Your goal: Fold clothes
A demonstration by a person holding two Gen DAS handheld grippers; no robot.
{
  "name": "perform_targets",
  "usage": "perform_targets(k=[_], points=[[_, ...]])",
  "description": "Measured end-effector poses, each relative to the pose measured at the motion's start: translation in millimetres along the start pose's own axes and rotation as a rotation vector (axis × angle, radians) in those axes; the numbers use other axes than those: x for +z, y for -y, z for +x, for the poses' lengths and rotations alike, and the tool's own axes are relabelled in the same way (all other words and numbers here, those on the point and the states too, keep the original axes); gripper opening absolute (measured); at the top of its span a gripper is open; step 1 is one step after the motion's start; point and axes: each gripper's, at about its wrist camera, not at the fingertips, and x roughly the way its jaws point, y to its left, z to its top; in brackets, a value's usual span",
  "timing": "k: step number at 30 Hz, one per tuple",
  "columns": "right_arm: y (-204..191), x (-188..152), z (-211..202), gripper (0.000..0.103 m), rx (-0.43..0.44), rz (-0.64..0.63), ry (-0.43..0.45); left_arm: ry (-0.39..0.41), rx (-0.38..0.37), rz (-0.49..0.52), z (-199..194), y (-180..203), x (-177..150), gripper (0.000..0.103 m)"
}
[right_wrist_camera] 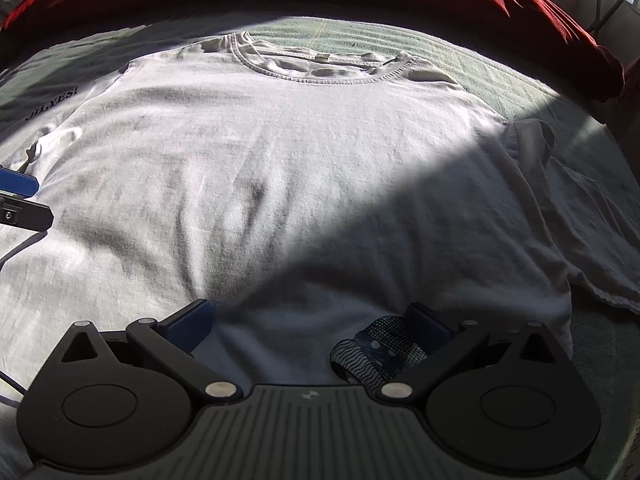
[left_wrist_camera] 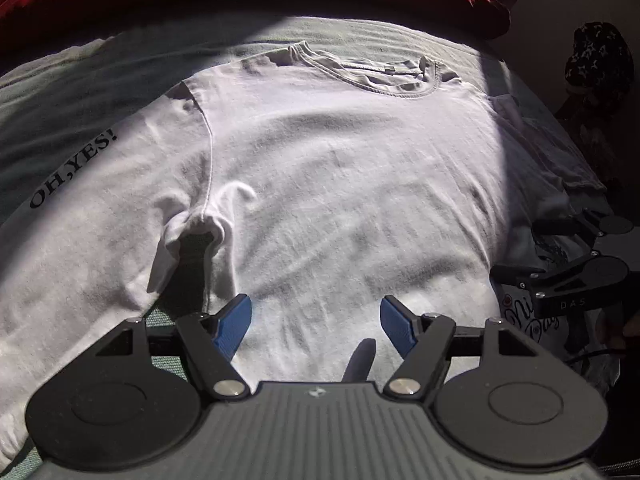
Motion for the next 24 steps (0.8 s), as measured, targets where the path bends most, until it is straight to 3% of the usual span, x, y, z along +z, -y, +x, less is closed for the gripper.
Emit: perform_targets(k=[5, 8, 14, 16, 17, 19, 21, 24], points=[[-0.6, 4.0, -4.2, 0.103, -0.003, -0.001, -0.012, 0.121, -0.059, -0.083, -12.0, -7.8, 50.5, 0.071], [-0.1, 9.5, -19.6, 0.103, 0.041, 0.022, 0.020, 0.150, -0.087, -0.146, 3.3, -12.3, 88.0, 0.071], [-14.8, 17.9, -40.4, 0.103, 0.051, -0.065, 0.093, 0.070, -0.072, -0.295, 66.5, -35.8, 111.2, 0.070], [-13.8, 17.4, -39.3, 0.103, 0.067, -0.051, 0.087, 0.104, -0.038, -0.262, 70.2, -36.2, 120.3, 0.071], [-12.6, 16.8, -38.0, 0.103, 0.076, -0.039, 0.082, 0.115, 0.013, -0.229, 73.5, -36.3, 129.7, 0.071], [-10.3, 14.4, -33.9, 0.103, 0.084, -0.019, 0.066, 0.114, 0.043, -0.236, 79.0, -41.5, 141.6, 0.071], [-8.1, 11.8, -30.5, 0.103, 0.083, -0.008, 0.048, 0.097, 0.031, -0.290, 78.6, -48.5, 152.6, 0.070], [-2.1, 10.8, -30.6, 0.103, 0.091, 0.007, 0.041, 0.109, -0.043, -0.304, 59.9, -37.2, 153.9, 0.071]])
